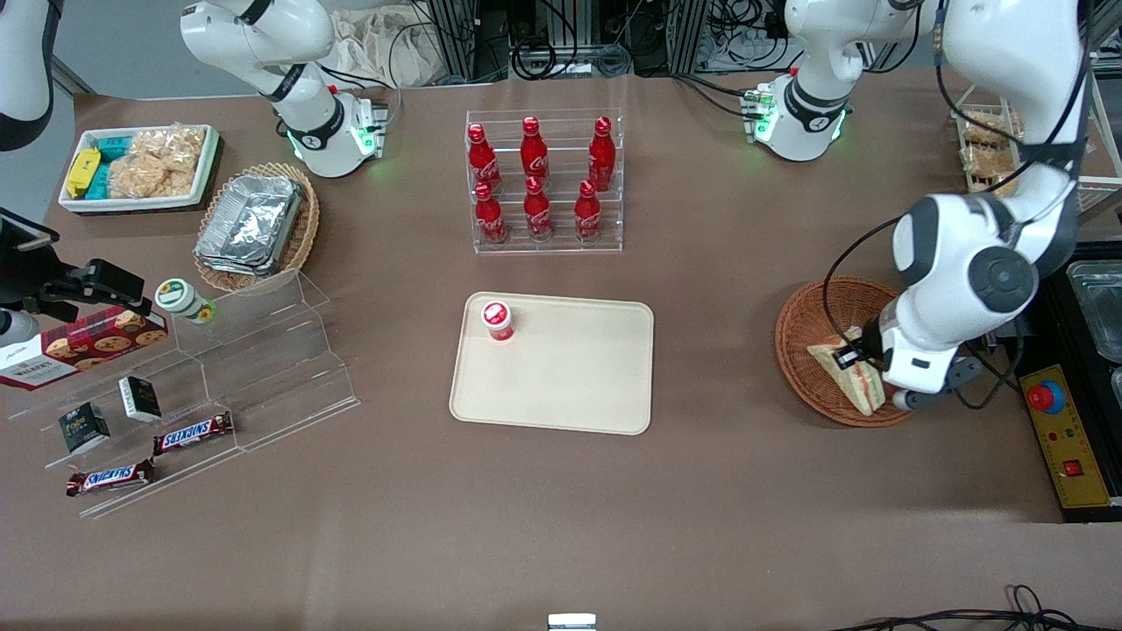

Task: Place sandwich from basket to tray
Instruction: 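Lower the left gripper and close it on the wrapped sandwich, then lift the sandwich up out of the basket with the left gripper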

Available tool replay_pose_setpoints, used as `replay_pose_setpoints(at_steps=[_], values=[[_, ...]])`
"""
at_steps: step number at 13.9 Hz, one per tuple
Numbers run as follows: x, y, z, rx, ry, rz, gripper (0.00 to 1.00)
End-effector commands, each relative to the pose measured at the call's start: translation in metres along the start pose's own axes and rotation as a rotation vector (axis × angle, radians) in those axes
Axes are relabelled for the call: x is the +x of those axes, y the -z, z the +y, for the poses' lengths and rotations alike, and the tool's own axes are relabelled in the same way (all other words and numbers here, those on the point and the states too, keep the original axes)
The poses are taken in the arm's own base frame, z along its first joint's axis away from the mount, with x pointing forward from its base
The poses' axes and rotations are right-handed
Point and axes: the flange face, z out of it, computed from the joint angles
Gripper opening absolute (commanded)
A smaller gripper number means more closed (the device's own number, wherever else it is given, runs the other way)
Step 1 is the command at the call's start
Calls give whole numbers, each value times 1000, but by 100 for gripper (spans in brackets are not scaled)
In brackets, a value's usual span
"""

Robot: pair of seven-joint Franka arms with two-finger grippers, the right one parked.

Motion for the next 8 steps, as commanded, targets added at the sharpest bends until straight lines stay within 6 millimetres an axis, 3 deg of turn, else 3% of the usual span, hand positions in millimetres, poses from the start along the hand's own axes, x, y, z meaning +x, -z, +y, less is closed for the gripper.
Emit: replay_pose_setpoints(at_steps=[1, 5, 7, 8], values=[[-14, 85, 16, 8, -48, 26, 36], [-56, 199, 51, 41, -135, 0, 36], [-88, 240, 77, 44, -192, 3, 36], [-104, 251, 87, 60, -226, 2, 36]])
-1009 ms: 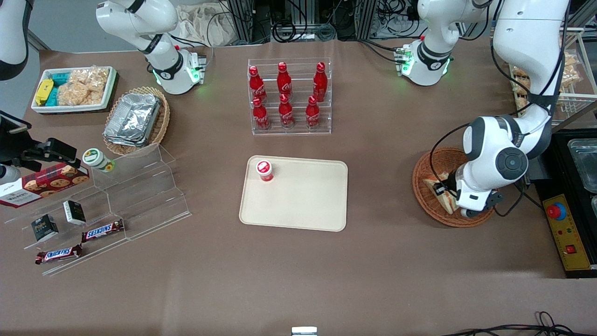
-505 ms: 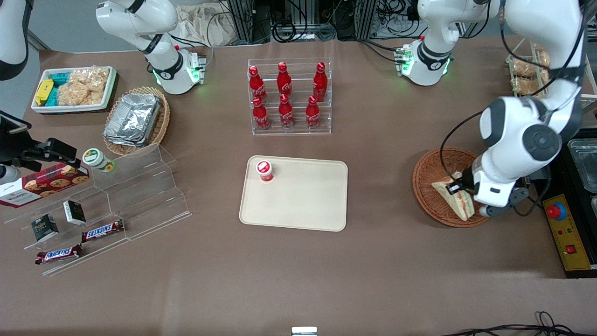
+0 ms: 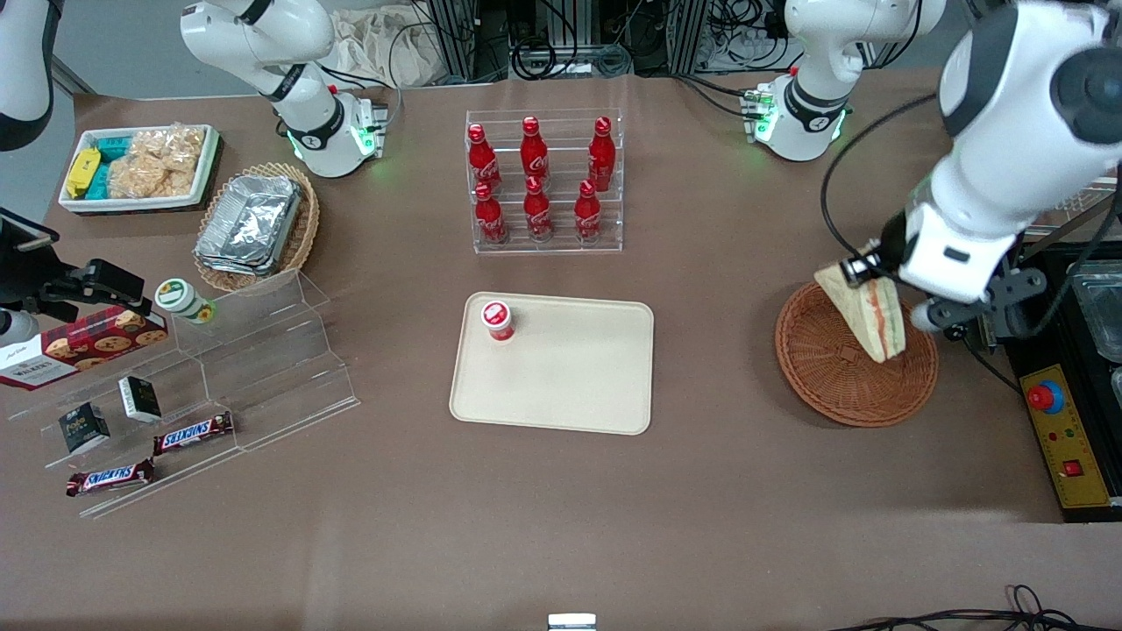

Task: Place sandwich from basket to tray
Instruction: 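Lift the sandwich up out of the basket with the left gripper, then carry the sandwich to the cream tray and lower it onto it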

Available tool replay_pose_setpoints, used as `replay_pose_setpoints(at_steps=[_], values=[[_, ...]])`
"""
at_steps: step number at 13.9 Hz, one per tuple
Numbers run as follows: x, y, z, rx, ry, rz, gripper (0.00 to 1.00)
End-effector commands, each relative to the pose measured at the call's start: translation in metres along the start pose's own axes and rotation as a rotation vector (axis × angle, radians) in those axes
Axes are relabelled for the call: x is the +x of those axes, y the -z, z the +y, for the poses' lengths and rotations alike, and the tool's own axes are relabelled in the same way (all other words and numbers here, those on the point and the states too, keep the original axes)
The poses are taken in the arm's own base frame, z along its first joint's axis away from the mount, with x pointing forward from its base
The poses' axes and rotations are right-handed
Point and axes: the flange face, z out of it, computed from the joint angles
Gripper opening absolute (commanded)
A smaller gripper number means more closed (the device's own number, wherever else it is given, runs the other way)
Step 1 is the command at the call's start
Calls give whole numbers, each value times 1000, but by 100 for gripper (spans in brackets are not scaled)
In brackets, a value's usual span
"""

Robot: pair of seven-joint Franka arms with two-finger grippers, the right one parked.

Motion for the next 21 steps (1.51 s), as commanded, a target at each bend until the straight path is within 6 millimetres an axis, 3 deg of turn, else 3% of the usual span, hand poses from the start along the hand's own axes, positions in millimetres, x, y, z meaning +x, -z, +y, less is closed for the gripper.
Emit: replay_pose_setpoints(at_steps=[1, 3, 6, 10, 13, 18, 21], values=[[-29, 33, 38, 28, -67, 12, 36], [-56, 49, 74, -5, -82, 33, 32], [-90, 27, 131, -19, -138, -14, 32], [-87, -43, 202, -98, -158, -48, 33], [-70, -111, 233, -100, -177, -74, 33], [-49, -221, 263, -97, -183, -108, 32], [-48, -268, 274, -90, -188, -126, 32]])
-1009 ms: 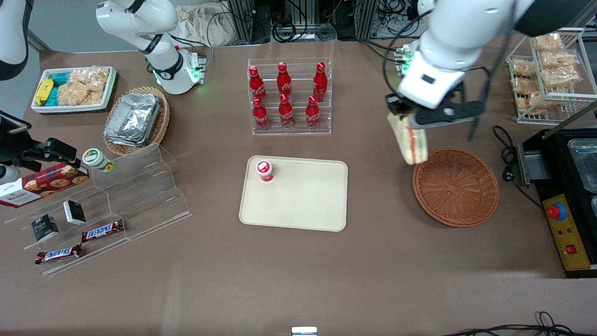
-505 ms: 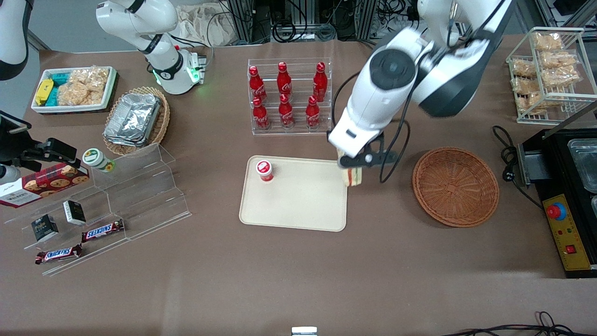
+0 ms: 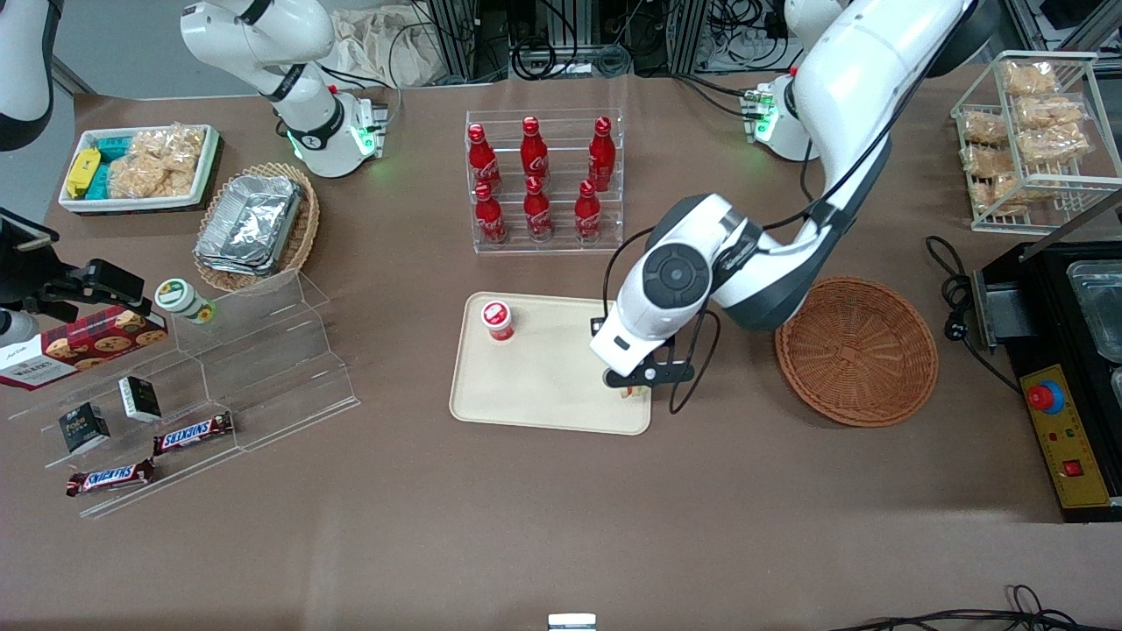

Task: Place sandwich from basket to tray
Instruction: 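Carry the sandwich to the cream tray and lower it onto it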

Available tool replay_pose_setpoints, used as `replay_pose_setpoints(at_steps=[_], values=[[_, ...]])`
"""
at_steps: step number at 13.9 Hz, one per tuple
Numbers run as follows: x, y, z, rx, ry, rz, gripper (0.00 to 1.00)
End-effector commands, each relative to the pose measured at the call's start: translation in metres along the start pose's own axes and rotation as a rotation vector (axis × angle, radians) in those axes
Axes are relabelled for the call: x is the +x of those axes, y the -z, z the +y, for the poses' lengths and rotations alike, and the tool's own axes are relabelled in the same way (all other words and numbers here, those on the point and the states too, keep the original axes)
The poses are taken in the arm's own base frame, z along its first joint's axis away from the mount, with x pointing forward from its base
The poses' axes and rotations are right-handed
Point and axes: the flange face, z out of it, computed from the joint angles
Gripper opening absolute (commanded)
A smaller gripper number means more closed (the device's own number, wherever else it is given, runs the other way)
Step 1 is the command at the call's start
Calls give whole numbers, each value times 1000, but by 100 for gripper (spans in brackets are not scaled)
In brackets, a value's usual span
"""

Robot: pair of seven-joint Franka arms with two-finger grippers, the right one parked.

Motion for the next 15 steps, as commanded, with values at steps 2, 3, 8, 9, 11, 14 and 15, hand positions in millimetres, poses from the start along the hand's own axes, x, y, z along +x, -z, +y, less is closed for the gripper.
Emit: replay_pose_setpoints(at_steps=[2, 3, 8, 9, 11, 14, 15], values=[[9, -38, 11, 10, 13, 3, 32], [11, -48, 10, 29, 25, 14, 32], [16, -77, 9, 41, 44, 13, 34], [16, -79, 9, 42, 45, 10, 41], [17, -80, 9, 41, 45, 9, 79], [19, -54, 9, 24, 110, 44, 100], [16, -16, 10, 5, 179, 101, 100]])
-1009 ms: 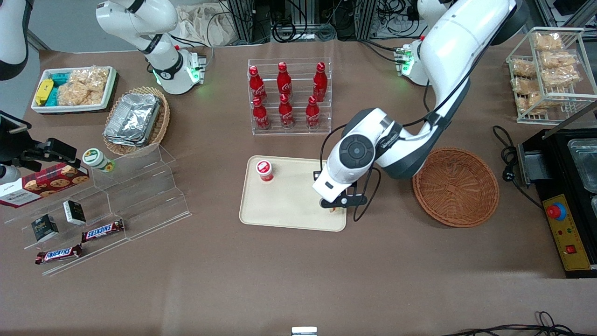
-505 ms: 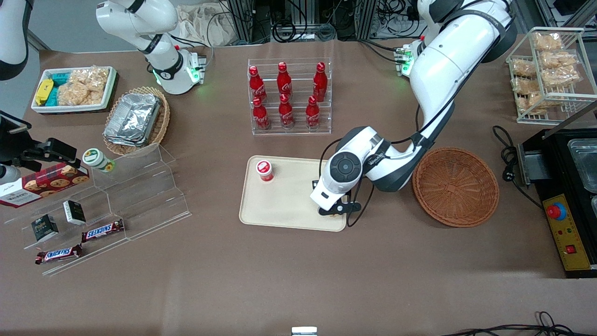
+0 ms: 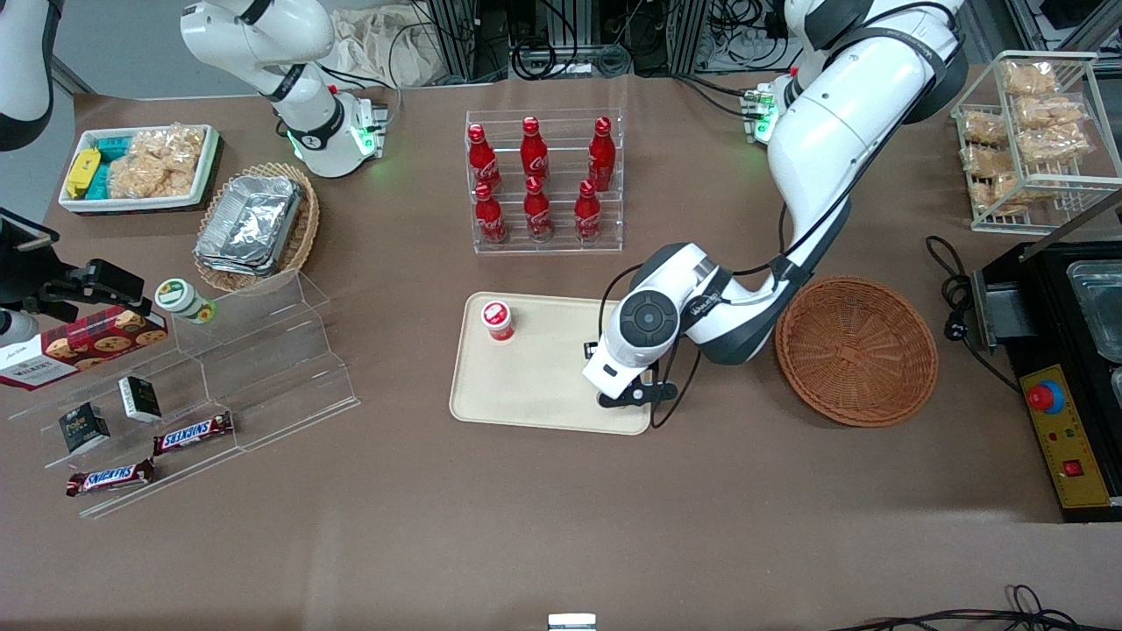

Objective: Place sandwich from basket to tray

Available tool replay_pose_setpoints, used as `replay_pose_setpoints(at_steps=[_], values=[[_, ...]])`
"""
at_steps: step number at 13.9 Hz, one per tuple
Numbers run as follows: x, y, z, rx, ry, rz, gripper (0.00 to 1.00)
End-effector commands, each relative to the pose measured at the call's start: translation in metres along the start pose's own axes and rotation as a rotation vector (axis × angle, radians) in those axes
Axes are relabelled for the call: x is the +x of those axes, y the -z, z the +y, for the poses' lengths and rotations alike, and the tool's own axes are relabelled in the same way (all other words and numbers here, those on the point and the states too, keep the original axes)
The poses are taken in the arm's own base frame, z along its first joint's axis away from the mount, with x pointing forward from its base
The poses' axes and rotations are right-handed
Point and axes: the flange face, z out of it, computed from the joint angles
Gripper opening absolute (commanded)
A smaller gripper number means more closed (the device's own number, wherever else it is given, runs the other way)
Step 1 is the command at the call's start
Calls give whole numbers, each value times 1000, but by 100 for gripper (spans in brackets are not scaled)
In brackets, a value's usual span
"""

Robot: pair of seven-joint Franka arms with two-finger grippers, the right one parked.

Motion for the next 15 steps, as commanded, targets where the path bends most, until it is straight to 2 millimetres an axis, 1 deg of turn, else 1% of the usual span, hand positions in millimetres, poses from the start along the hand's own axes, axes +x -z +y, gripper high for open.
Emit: replay_pose_setpoints(at_steps=[1, 2, 3, 4, 5, 6, 7, 8, 9, 10, 11, 13, 14, 15], values=[[-7, 86, 4, -34, 143, 128, 100], [-13, 121, 0, -48, 199, 170, 100], [-16, 151, -8, -52, 267, 203, 100], [-18, 183, -21, -51, 312, 234, 100], [-15, 208, -39, -44, 346, 256, 100], [-16, 232, -55, -32, 370, 275, 100], [-14, 251, -75, -12, 393, 278, 100], [-15, 265, -90, 9, 415, 283, 100], [-16, 275, -99, 22, 417, 289, 100], [-13, 284, -112, 32, 410, 294, 100], [-5, 291, -128, 33, 419, 298, 100], [0, 303, -148, 46, 404, 306, 100], [6, 310, -163, 52, 387, 310, 100], [8, 313, -170, 60, 357, 303, 100]])
